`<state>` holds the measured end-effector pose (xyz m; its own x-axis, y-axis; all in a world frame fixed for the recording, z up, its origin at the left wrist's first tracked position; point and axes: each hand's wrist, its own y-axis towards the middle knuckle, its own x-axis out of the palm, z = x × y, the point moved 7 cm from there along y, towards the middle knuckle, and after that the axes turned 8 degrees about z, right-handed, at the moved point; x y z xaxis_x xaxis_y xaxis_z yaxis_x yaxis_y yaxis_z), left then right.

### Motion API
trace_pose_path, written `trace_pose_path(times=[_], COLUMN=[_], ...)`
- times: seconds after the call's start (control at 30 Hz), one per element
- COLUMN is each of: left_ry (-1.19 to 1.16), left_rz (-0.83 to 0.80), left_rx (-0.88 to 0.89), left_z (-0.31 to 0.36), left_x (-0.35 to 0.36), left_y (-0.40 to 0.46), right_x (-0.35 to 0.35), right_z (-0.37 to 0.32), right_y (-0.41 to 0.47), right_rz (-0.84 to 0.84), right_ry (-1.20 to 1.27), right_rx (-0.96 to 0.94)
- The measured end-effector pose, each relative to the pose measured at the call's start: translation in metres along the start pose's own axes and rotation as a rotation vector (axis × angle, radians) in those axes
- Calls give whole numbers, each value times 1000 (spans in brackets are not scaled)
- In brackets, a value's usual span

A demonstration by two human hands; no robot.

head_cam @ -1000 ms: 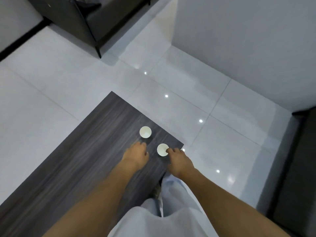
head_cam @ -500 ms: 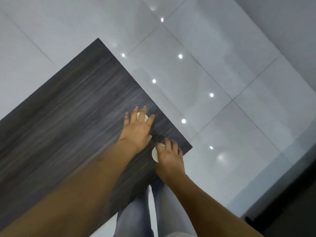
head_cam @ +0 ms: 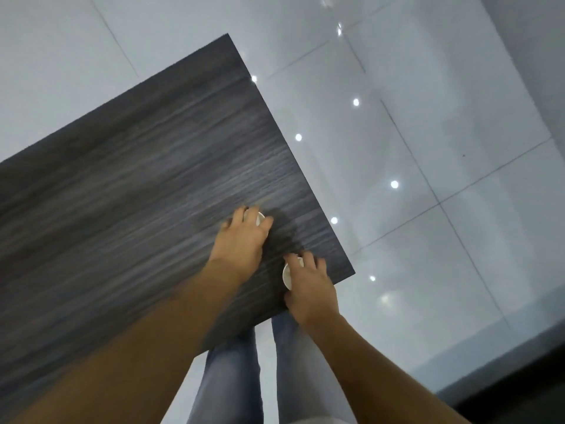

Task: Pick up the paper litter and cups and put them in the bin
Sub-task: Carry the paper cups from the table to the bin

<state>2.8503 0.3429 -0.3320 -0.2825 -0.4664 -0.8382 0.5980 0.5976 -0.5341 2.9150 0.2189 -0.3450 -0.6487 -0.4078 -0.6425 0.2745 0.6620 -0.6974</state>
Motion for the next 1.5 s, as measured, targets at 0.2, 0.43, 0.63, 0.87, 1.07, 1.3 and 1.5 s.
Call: trace_pose_path(times=[0.2, 0.43, 0.63, 0.87, 1.07, 1.3, 1.5], left_ry=[-161, -321, -439, -587, -692, -787, -850], left_rz=[49, 83, 231, 388, 438, 422, 444], left_rx=[-211, -490, -770, -1098, -1315, -1442, -1490], left_z=[-38, -112, -185, -255, -299, -378, -498], left_x=[-48, -63, -26, 49, 102, 161, 179], left_y=[-81, -233, -418, -646, -780, -868, -924], right_x=[-59, -61, 37, 192, 300, 381, 439], right_z=[-55, -184, -312, -441, -519, -622, -749], right_y=[-24, -94, -200, -341, -436, -469, -467], right_rz=[54, 23, -41, -162, -237, -276, -268], right_ry=[-108, -282, -421, -609, -736, -853, -838], right_rx=[-117, -362, -595, -846, -1043, -1162, -1189])
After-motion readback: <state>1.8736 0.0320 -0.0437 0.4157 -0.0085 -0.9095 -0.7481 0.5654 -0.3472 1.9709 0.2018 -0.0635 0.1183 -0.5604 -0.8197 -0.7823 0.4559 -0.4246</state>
